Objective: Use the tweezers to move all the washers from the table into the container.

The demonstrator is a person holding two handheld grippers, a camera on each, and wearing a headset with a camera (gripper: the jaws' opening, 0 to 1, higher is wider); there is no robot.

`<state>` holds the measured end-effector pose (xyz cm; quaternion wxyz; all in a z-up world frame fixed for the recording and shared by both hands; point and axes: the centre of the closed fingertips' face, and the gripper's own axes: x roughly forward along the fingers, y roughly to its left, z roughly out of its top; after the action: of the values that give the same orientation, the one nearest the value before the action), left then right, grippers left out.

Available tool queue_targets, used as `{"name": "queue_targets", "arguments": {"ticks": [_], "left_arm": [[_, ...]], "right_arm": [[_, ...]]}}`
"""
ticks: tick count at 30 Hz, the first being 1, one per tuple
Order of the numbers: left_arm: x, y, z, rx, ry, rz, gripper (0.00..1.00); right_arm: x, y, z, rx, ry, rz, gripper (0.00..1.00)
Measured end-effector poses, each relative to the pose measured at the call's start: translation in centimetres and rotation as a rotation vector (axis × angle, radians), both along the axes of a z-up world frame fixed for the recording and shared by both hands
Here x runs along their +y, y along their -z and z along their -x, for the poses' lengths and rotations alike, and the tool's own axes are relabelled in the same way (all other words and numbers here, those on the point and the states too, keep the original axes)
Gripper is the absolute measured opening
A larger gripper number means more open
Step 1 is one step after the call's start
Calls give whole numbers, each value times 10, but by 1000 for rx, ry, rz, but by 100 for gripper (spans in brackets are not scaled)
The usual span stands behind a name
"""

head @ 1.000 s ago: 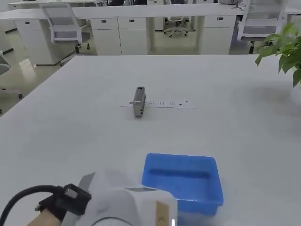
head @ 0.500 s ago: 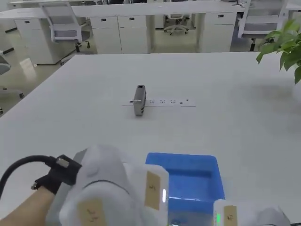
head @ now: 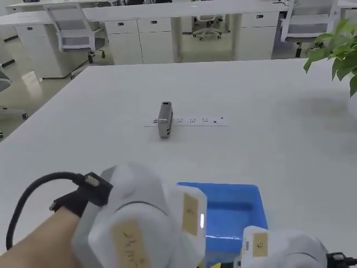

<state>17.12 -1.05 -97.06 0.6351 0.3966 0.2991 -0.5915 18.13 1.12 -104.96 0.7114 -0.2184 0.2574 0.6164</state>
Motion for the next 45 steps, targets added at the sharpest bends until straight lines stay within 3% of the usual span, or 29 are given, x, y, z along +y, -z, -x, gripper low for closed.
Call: {"name": "queue_targets", "arguments": {"ticks": [5, 7, 8, 12, 17, 20, 23, 26, 31, 34, 38, 41, 45], "left_arm": [[1, 2, -5, 9, 7, 0, 0], [0, 2, -7, 41, -4, 10, 0], [1, 3, -9, 64, -14, 16, 0], [1, 2, -14, 94, -19, 15, 0], [-2, 2, -14, 122, -16, 17, 0], [-3, 4, -13, 134, -11, 14, 0], [-4, 7, -15, 137, -17, 14, 0], [-3, 10, -18, 152, -58, 38, 0], [7, 13, -20, 141, -155, 82, 1], [12, 9, -19, 149, -253, 157, 9], [21, 3, -11, 193, -427, 306, 26], [29, -1, -3, 199, -545, 413, 37], [34, -6, 8, 185, -633, 519, 50]], "right_arm": [[-1, 4, -2, 14, 7, -5, 7], [-1, 5, -2, 41, 16, -18, 8], [-1, 7, 2, 92, 19, -16, 10], [0, 7, 0, 73, 14, -2, 13], [2, -3, 0, 56, 20, -23, 15], [4, -14, -5, 40, 39, -68, 11], [3, -15, -8, 40, 42, -82, 5], [3, -14, -8, 49, 35, -91, 3], [1, -14, -10, 61, 40, -101, 2], [0, -15, -14, 108, 101, -146, 2], [-6, -17, -21, 223, 189, -209, 2], [-12, -19, -25, 263, 216, -230, 2], [-16, -22, -27, 315, 243, -263, 2]]}}
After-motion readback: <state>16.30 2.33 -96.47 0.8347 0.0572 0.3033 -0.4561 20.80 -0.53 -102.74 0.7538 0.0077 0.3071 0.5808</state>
